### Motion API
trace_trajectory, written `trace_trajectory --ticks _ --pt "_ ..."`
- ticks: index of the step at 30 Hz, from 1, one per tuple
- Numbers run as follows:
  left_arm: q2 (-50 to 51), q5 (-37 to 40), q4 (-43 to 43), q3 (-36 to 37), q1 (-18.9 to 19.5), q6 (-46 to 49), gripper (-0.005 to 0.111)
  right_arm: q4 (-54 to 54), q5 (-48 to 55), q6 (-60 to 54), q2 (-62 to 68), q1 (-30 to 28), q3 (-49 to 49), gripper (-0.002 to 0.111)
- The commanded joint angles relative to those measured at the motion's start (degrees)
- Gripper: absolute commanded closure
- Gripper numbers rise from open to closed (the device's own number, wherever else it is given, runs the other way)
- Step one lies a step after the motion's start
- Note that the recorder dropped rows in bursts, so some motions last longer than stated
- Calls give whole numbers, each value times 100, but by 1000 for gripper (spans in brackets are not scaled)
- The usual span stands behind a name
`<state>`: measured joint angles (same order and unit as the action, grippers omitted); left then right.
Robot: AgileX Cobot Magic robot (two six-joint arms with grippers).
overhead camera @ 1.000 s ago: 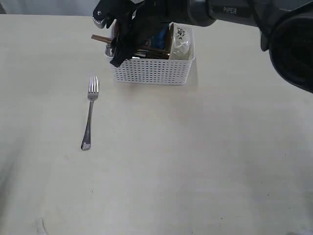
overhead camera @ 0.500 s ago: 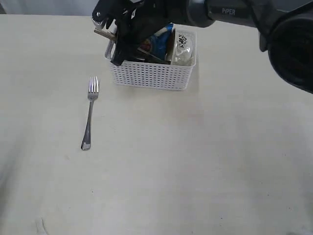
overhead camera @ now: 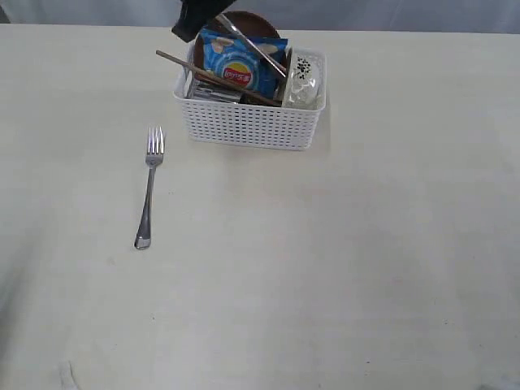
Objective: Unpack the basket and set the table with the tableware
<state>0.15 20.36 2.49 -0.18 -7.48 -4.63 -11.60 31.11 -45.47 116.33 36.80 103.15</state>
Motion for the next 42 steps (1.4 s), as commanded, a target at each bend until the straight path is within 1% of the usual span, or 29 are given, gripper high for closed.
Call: trace_trajectory --ticks 1,7,10,11,14,17,23,25,29,34,37,40,42 --pt "-15 -61 52 18 11 -24 107 883 132 883 -304 -3 3 109" --pt "-15 -61 52 18 11 -24 107 1816 378 1641 -879 4 3 109" --pt "-15 -61 52 18 11 -24 107 2028 447 1806 -1149 4 3 109" --pt "-15 -61 52 18 11 -24 107 2100 617 1903 -1170 4 3 109" --pt "-15 -61 52 18 11 -24 107 2971 1278 2872 -1265 4 -20 109" --pt "-15 -61 52 18 11 -24 107 3254 1463 3331 -1345 4 -176 109" --pt "-15 -61 52 18 11 -24 107 3293 1753 3792 -1470 -52 -866 109" --pt "-15 -61 52 18 11 -24 107 3349 1729 4166 -1498 -141 -1205 109" --pt "-15 -61 52 18 11 -24 107 3420 1739 4975 -1498 -488 -1896 109" --pt "-15 -61 52 18 11 -24 107 3406 1493 5543 -1498 -942 -2850 109" --pt "-15 -61 52 18 11 -24 107 3067 1094 5824 -1498 -1298 -3337 109" --pt "-15 -61 52 18 11 -24 107 2347 780 5765 -1407 -1617 -3633 109" --pt "-15 -61 52 18 11 -24 107 2041 750 5647 -1260 -1738 -3696 109"
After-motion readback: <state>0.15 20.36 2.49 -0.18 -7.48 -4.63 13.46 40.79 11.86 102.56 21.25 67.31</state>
